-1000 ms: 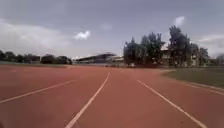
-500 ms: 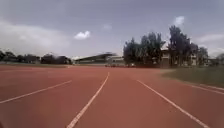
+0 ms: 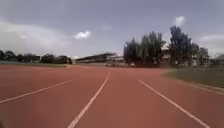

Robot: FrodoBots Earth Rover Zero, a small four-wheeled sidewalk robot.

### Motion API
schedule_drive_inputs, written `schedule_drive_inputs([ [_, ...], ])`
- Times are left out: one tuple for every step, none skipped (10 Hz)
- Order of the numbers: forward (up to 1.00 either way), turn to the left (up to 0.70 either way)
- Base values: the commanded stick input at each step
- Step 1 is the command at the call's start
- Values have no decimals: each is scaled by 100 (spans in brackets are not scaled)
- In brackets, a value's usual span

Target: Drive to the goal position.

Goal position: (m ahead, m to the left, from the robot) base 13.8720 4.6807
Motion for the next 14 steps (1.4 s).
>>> schedule_drive_inputs([
  [45,0],
  [45,0],
  [45,0],
  [45,0],
  [45,0],
  [45,0],
  [45,0],
  [45,0],
  [45,0],
  [45,0],
  [45,0],
  [45,0],
  [45,0],
  [45,0],
])
